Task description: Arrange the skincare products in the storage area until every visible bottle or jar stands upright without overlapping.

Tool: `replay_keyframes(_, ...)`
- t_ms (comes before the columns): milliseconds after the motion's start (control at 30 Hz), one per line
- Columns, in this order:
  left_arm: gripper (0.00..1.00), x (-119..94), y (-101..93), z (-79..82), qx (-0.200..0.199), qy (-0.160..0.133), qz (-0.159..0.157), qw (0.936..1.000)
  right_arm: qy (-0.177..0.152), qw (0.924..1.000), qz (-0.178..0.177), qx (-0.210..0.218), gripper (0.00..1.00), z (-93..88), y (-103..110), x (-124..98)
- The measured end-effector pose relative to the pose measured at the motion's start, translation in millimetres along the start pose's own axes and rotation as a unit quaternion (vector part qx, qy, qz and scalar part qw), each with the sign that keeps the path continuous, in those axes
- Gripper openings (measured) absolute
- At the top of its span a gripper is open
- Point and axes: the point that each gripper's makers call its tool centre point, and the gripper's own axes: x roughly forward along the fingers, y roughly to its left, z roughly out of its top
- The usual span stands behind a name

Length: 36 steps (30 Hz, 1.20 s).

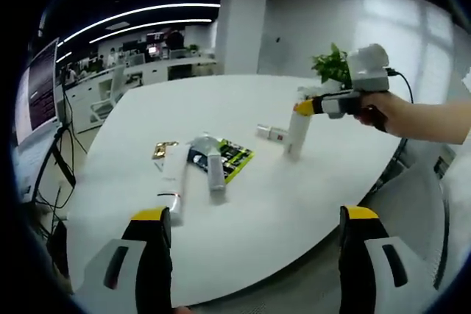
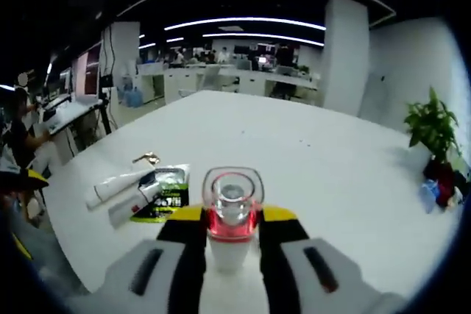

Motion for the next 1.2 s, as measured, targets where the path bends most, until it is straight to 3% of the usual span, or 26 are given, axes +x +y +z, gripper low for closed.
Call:
replay_keyframes(133, 0.93, 0.2, -1.0, 0.0, 0.002, 0.000, -0.002, 1.0000, 0.000, 0.9996, -0.027, 0.013, 0.26, -4.0, -12.3, -5.5)
replay_keyframes(300, 0.93, 0.6, -4.1, -1.2, 0.005, 0.003, -0.009, 0.9999, 0.000, 0.9997, -0.022, 0.014, 0.27, -5.6, -13.9, -8.1)
replay_keyframes(467, 0.93, 1.0, -6.7, -2.2, 0.007, 0.005, -0.015, 0.9998, -0.014, 0.9997, 0.020, 0.008, 0.28, -4.1, -9.2, -8.2)
replay_keyframes(633, 0.93, 0.5, -6.3, -2.0, 0.005, 0.002, -0.014, 0.9999, -0.016, 0.9963, 0.082, -0.021, 0.38, -6.3, -8.9, -7.9)
replay_keyframes(700, 0.93, 0.1, -5.5, -1.6, 0.004, 0.001, -0.013, 0.9999, -0.017, 0.9919, 0.123, -0.028, 0.41, -6.2, -4.8, -9.2)
replay_keyframes(733, 0.93, 0.0, -5.2, -1.3, 0.003, 0.000, -0.013, 0.9999, -0.018, 0.9913, 0.127, -0.030, 0.42, -5.8, -5.1, -9.2)
replay_keyframes(900, 0.93, -0.1, -4.3, -1.1, 0.003, -0.001, -0.011, 0.9999, -0.021, 0.9725, 0.218, -0.079, 0.47, -5.3, 4.5, -6.5)
replay_keyframes(1067, 0.93, -0.1, -2.8, -1.3, 0.002, 0.000, -0.008, 1.0000, -0.021, 0.9643, 0.253, -0.077, 0.46, -10.0, 4.4, -1.8)
replay_keyframes(1200, 0.93, 0.1, -1.6, -1.6, 0.002, 0.001, -0.006, 1.0000, -0.018, 0.9515, 0.292, -0.096, 0.45, -14.0, 12.8, -2.3)
